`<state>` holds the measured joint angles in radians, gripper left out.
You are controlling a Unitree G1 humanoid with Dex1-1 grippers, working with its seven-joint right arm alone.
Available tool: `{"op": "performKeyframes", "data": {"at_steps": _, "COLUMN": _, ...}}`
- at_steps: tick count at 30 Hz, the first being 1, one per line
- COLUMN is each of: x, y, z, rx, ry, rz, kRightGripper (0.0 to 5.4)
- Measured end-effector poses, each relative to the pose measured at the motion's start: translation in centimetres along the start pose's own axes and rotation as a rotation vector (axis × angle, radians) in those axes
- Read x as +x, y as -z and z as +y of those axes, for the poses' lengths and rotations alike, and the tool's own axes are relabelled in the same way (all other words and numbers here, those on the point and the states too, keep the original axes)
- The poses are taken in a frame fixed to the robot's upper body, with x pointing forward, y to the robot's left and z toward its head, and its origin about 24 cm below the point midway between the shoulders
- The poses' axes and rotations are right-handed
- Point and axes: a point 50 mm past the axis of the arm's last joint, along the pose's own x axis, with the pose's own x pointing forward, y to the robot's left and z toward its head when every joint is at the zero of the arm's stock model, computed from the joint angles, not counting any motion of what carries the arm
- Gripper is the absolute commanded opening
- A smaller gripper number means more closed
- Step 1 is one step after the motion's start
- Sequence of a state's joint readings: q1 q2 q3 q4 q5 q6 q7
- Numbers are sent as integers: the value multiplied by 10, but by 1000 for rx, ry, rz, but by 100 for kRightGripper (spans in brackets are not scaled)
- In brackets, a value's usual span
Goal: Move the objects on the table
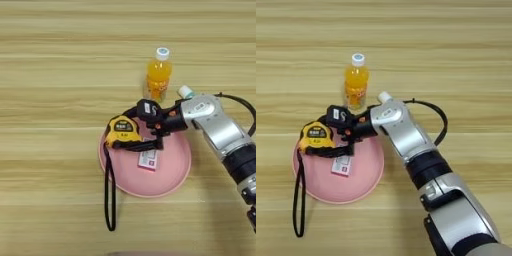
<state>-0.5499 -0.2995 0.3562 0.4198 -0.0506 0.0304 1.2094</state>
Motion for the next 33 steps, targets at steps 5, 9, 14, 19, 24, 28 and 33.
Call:
{"op": "performKeyframes", "data": {"at_steps": 5, "x": 1, "y": 0, "z": 0, "rx": -4, "ry": -3, "rz": -3, "kRightGripper": 501}}
{"op": "performKeyframes", "data": {"at_steps": 9, "x": 1, "y": -1, "z": 0, "rx": -12, "ry": -3, "rz": -6, "kRightGripper": 538}}
{"op": "performKeyframes", "data": {"at_steps": 14, "x": 1, "y": -1, "z": 0, "rx": -16, "ry": -3, "rz": -8, "kRightGripper": 538}}
{"op": "performKeyframes", "data": {"at_steps": 19, "x": 1, "y": -3, "z": 0, "rx": -19, "ry": -1, "rz": -16, "kRightGripper": 538}}
{"op": "performKeyframes", "data": {"at_steps": 24, "x": -6, "y": -15, "z": -3, "rx": -46, "ry": 25, "rz": -64, "kRightGripper": 538}}
{"op": "performKeyframes", "data": {"at_steps": 28, "x": -23, "y": -29, "z": -9, "rx": -72, "ry": 79, "rz": -112, "kRightGripper": 538}}
{"op": "performKeyframes", "data": {"at_steps": 33, "x": -48, "y": -49, "z": -14, "rx": -87, "ry": 153, "rz": -191, "kRightGripper": 538}}
